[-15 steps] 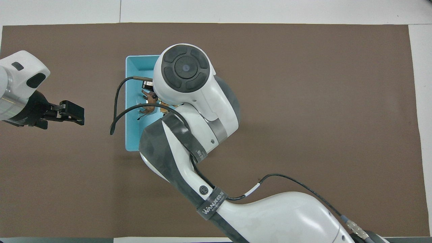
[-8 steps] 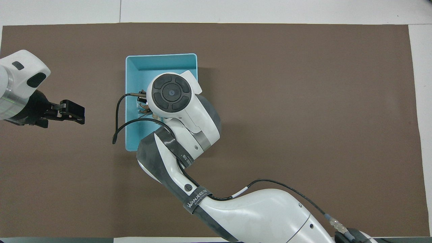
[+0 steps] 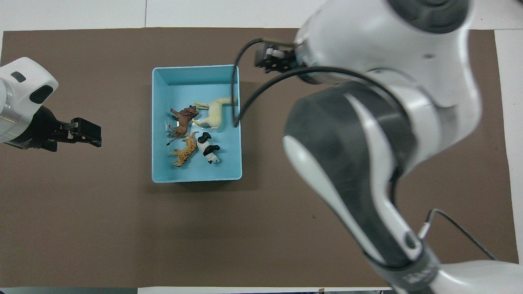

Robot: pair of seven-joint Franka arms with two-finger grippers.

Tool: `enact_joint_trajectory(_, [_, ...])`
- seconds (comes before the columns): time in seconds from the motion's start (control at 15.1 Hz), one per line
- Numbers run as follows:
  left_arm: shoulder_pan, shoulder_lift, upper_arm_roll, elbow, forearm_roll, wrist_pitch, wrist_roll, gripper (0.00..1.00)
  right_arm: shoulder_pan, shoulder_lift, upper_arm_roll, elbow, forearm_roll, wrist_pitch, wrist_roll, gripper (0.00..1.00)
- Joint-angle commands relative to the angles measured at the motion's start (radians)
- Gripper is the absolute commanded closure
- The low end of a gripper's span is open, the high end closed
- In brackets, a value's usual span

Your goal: Put all toys into storage box

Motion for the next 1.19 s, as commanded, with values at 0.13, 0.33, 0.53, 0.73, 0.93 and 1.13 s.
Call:
enact_joint_trajectory(0.13, [0.013,-0.01,0.001,-0.003,-0.013,0.007,0.007,0.0,-0.219,-0.068,0.008,-0.132,-0.018,-0.006,-0.374,0.0])
enact_joint_trajectory(0.33, [0.013,-0.01,0.001,-0.003,-0.013,0.005,0.007,0.0,-0.264,-0.11,0.004,-0.21,-0.119,-0.063,-0.378,0.0])
enact_joint_trajectory(0.53, [0.013,-0.012,0.001,-0.003,-0.013,0.007,0.007,0.0,-0.307,-0.225,0.002,-0.399,-0.126,-0.088,-0.415,0.0])
enact_joint_trajectory(0.73, [0.013,-0.01,0.001,-0.003,-0.013,0.007,0.007,0.0,-0.367,-0.307,0.015,-0.474,-0.13,-0.094,-0.47,0.0])
enact_joint_trajectory(0.93, [0.013,-0.01,0.001,-0.003,-0.013,0.005,0.007,0.0,-0.48,-0.344,0.089,-0.461,-0.161,-0.15,-0.496,0.0])
enact_joint_trajectory(1.13, [0.013,-0.01,0.001,-0.003,-0.013,0.005,0.007,0.0,-0.566,-0.373,0.183,-0.454,-0.228,-0.225,-0.527,0.0])
